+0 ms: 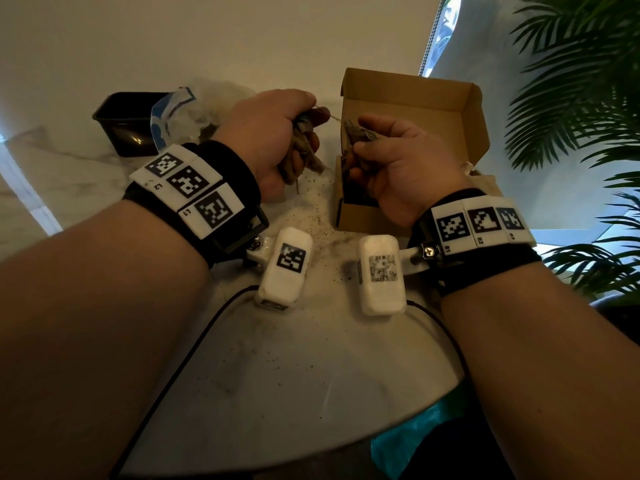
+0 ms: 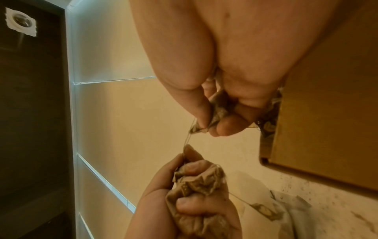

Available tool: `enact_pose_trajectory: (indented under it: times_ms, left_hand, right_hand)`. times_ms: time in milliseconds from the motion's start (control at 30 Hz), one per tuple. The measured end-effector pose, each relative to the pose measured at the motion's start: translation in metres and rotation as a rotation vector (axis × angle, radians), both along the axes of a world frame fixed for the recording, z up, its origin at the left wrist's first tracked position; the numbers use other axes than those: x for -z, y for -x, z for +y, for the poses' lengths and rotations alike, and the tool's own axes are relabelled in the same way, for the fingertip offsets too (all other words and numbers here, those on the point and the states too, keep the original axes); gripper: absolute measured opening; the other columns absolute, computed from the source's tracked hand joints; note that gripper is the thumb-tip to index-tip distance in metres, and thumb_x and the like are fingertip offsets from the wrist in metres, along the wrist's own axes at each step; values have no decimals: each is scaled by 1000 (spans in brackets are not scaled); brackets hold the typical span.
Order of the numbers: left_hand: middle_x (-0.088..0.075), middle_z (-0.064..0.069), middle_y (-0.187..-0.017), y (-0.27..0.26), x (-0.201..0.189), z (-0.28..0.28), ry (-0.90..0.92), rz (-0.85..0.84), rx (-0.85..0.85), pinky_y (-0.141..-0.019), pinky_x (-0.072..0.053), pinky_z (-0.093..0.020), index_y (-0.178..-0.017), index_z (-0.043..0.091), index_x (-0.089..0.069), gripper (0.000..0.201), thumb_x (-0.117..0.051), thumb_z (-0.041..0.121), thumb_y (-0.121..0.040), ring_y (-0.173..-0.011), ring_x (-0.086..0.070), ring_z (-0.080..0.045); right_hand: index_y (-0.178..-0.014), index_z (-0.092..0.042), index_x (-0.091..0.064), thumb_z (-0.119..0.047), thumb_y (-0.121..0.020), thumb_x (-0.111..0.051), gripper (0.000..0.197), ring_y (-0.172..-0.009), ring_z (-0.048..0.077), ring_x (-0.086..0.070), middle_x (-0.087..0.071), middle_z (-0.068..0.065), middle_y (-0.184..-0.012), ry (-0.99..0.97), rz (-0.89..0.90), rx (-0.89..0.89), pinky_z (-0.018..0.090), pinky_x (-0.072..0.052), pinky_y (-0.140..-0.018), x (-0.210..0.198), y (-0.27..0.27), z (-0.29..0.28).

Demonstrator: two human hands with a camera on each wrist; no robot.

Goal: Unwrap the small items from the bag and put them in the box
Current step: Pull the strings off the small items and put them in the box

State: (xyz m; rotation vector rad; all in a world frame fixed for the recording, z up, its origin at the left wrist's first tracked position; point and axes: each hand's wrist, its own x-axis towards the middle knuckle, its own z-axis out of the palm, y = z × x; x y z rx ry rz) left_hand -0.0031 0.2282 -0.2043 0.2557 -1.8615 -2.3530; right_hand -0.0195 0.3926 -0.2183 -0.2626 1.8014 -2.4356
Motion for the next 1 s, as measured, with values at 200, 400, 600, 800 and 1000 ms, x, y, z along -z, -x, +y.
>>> enact_pose_trajectory:
  times_ms: [200,400,600,800,1000]
  left_hand:
    - [-66,3,-76,0,0,-2,41,93,-6,-40,-34,-20,-102,16,-64,7,-59,20,-99,-62,-56,-10]
    - [-66,3,-76,-7,-3,-6,104,57,116,-37,-35,-18,-110,19,-66,11,-61,18,-100,-59,-58,-11]
    - [-66,-1,-82,-3,-1,-6,52,70,23,-39,-37,-19,-107,17,-65,9,-60,17,-100,-58,-57,-11]
    - [-65,-2,-83,0,0,-6,-5,72,-35,-39,-38,-17,-102,15,-64,5,-60,15,-100,-56,-56,-11]
    - [-63,0,-86,-1,3,-6,120,-25,12,-38,-36,-18,-98,17,-66,16,-70,32,-93,-61,-55,-12]
  right_hand:
    - [-103,-8,-66,7,-95,-46,27,-66,15,-61,-65,8,-85,-20,-2,52,26,-52,-55,-1,1,-1]
    - [-100,-12,-59,1,-99,-47,18,-67,17,-61,-61,10,-89,15,-47,71,28,-52,-54,-1,3,-1]
    - [-92,-13,-57,3,-93,-59,17,-65,16,-64,-67,4,-79,2,46,-28,27,-49,-53,2,2,3]
    - [-75,-17,-46,1,-86,-69,31,-53,11,-50,-60,-2,-65,-21,80,-20,25,-43,-47,3,1,2]
    - [-78,-16,-49,-16,-94,-67,24,-58,17,-56,-58,0,-61,9,44,10,28,-45,-53,2,0,0]
